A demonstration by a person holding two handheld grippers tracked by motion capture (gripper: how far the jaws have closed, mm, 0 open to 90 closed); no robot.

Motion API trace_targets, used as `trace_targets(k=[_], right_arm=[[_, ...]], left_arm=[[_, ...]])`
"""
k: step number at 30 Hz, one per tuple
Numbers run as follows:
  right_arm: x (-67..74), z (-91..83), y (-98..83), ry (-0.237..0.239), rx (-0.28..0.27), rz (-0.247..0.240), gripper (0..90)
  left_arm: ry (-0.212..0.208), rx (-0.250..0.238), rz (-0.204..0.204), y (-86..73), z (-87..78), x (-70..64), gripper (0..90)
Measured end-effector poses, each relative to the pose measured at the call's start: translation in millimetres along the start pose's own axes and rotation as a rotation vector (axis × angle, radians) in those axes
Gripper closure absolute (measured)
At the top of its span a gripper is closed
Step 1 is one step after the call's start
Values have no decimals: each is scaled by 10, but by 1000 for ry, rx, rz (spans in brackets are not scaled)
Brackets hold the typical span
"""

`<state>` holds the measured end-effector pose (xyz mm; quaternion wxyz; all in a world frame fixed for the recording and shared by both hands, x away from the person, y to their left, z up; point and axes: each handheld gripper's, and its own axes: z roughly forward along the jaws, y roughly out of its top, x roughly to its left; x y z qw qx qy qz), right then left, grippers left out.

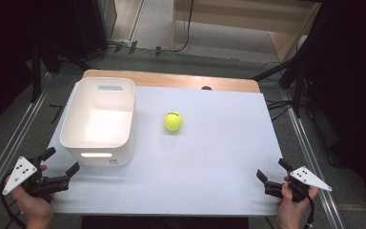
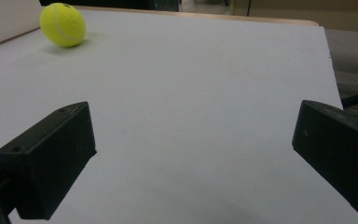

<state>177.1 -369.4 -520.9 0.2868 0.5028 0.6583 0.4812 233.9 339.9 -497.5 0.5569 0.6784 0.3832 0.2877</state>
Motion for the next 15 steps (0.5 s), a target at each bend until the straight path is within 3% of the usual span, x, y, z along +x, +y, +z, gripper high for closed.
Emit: trace_targets(k=[5, 11, 15], right_arm=[[5, 4, 12, 0, 8, -12, 0], [9, -10, 49, 46, 33, -19, 0], [5, -18, 85, 26, 62, -50, 0]], left_arm=[[6, -3, -1, -1, -1, 1, 0], [7, -7, -5, -2, -9, 4, 0], [6, -8, -2, -4, -10, 1, 0]])
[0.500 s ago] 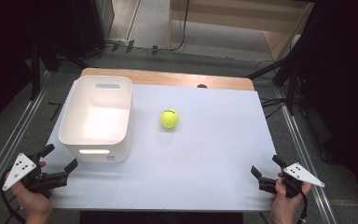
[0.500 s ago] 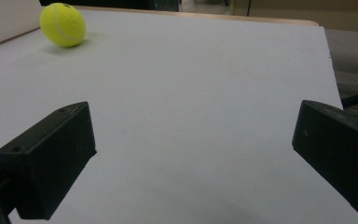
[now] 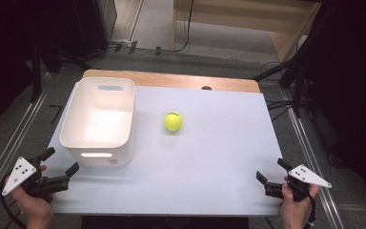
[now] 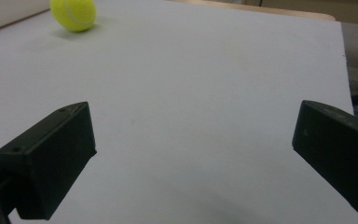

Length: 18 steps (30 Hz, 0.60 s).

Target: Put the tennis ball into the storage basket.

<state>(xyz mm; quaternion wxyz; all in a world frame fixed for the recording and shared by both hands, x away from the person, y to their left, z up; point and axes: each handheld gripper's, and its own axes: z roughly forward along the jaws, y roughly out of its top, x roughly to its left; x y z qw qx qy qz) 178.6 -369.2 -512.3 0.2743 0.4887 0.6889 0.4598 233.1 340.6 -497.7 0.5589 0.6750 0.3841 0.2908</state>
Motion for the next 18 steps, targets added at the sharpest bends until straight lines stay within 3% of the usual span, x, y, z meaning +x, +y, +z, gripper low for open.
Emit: trace_targets(k=[3, 10, 18], right_arm=[[2, 7, 29, 1, 25, 10, 0], [74, 102, 219, 19, 82, -56, 0], [168, 253, 431, 69, 118, -86, 0]], left_arm=[[0, -1, -1, -1, -6, 1, 0], [-2, 0, 0, 0, -5, 3, 0], [-3, -5, -5, -1, -7, 3, 0]])
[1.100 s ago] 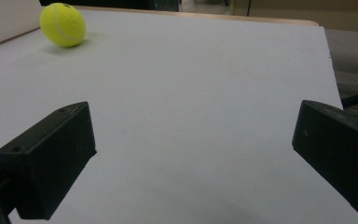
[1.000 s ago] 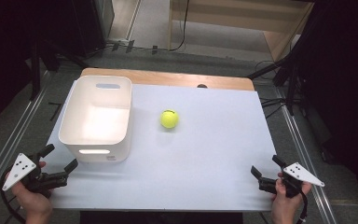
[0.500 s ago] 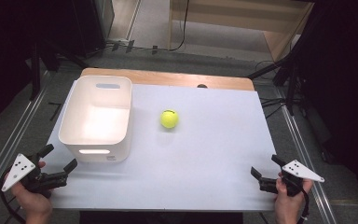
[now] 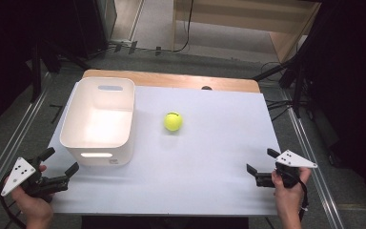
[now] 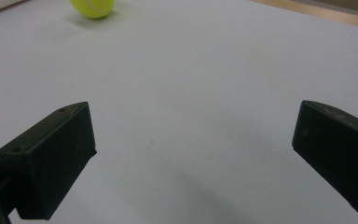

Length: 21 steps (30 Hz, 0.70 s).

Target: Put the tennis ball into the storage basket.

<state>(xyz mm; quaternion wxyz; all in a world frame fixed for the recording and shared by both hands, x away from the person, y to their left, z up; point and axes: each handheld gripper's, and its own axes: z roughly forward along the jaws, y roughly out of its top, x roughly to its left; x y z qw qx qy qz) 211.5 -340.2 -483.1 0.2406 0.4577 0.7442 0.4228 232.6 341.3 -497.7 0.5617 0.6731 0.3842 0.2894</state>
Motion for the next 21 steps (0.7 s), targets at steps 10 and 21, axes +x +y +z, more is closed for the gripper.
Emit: trace_targets(k=[10, 21], right_arm=[[94, 218, 294, 33, 53, -49, 0], [178, 457, 540, 68, 108, -97, 0]], left_arm=[[1, -4, -5, -1, -7, 3, 0], [-1, -6, -6, -1, -8, 3, 0]])
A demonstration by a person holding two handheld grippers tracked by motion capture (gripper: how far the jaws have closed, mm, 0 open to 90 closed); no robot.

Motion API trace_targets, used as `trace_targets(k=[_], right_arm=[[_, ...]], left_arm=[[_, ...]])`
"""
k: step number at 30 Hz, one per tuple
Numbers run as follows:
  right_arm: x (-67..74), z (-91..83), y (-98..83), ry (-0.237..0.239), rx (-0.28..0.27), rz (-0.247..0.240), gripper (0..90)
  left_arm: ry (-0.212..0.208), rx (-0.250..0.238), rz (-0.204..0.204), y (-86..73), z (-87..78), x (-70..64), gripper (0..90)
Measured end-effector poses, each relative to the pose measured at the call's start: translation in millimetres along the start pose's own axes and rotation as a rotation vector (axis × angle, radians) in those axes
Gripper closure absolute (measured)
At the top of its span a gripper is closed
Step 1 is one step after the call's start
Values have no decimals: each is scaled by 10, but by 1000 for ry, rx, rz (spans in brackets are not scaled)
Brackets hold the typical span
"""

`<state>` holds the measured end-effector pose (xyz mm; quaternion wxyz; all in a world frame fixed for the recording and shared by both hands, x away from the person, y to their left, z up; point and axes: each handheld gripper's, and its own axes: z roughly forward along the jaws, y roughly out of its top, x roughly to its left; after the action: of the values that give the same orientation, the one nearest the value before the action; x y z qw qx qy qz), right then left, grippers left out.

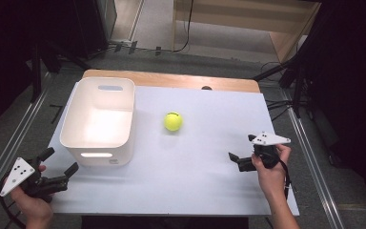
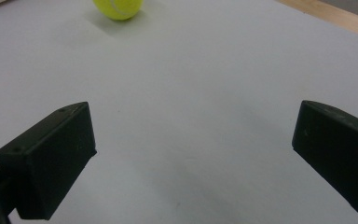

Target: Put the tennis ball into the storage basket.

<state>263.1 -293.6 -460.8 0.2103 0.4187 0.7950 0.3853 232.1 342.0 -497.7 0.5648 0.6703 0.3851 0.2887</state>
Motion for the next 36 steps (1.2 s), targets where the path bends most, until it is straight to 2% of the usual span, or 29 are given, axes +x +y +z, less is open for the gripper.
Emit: trace_targets(k=[15, 36], right_arm=[[57, 271, 305, 46, 61, -51, 0], [138, 565, 704, 102, 129, -108, 0]], left_arm=[[0, -1, 1, 0, -3, 1, 0], [1, -3, 5, -2, -9, 1, 0]])
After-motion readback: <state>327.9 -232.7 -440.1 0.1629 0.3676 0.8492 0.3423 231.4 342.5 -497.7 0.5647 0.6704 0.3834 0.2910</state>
